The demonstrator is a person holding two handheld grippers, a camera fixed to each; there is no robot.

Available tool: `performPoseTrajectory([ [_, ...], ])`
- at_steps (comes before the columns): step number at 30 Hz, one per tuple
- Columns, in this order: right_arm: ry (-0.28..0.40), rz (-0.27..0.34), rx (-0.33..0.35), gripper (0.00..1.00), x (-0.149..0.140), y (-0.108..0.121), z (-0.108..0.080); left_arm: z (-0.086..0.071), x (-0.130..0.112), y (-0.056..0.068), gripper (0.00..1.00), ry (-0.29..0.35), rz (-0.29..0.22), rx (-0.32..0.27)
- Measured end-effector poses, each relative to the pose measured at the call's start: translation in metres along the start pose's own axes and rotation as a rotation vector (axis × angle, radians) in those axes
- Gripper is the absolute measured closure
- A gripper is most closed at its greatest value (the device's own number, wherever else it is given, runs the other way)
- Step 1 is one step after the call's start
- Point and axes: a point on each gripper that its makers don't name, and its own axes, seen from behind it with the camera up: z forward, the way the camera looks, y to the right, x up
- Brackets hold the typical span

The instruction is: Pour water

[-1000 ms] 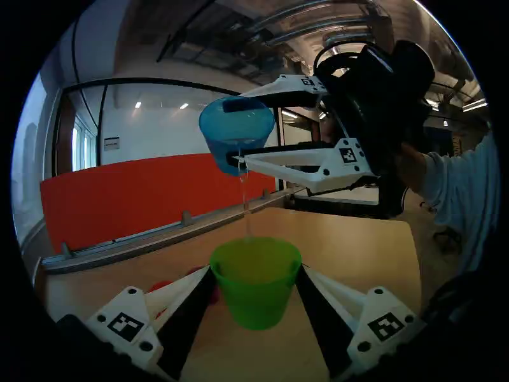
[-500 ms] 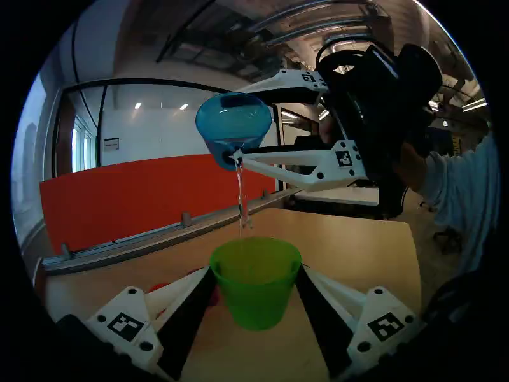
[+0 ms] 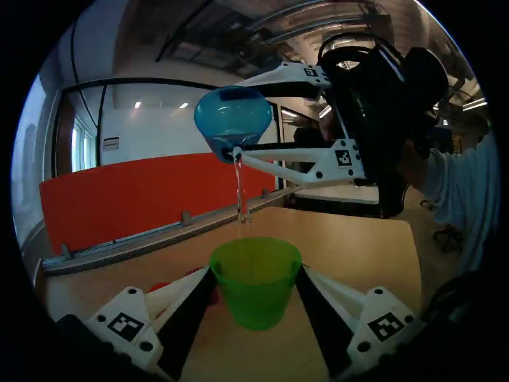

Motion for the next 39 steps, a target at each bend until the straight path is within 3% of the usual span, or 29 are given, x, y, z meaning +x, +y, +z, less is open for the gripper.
performPoseTrajectory([
  [39,0.0,-0.214,-0.04,0.09,0.008,0.022,0.003,-0.002,0.005,-0.002,0.14,0.011,-0.005,0.007],
])
